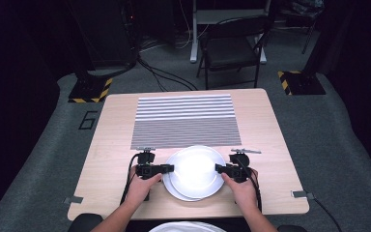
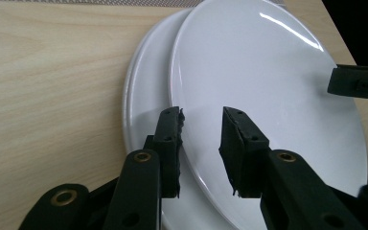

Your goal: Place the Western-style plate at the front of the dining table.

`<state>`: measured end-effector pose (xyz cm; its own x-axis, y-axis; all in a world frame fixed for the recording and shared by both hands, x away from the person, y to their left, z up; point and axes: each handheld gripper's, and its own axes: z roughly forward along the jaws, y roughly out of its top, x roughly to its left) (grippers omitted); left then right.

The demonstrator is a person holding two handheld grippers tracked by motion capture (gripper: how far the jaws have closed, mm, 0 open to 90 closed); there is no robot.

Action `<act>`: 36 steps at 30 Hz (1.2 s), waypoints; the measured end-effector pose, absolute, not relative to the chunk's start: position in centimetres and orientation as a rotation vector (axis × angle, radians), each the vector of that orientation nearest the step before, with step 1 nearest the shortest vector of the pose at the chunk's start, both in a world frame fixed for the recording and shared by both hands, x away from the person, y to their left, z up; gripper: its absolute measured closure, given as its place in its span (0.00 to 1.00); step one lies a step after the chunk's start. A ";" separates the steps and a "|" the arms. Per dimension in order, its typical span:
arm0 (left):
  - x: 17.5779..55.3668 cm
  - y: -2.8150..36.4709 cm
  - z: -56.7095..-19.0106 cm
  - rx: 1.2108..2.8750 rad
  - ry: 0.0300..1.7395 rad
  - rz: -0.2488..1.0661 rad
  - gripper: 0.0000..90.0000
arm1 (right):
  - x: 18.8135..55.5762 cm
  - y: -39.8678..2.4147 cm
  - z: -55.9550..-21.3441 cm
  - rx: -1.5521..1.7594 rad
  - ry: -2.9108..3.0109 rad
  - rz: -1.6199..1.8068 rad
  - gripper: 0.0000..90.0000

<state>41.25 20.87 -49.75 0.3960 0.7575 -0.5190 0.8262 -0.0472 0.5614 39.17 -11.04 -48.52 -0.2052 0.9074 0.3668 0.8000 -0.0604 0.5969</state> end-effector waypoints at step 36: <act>41.9 17.5 -50.1 1.857 1.322 -0.078 0.77 | 36.4 -15.0 -47.6 1.917 2.004 1.054 0.75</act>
<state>41.86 17.53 -50.12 0.4434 0.7533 -0.4858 0.8054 -0.0970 0.5847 36.38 -14.97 -47.55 -0.1557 0.9281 0.3383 0.8045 -0.0795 0.5886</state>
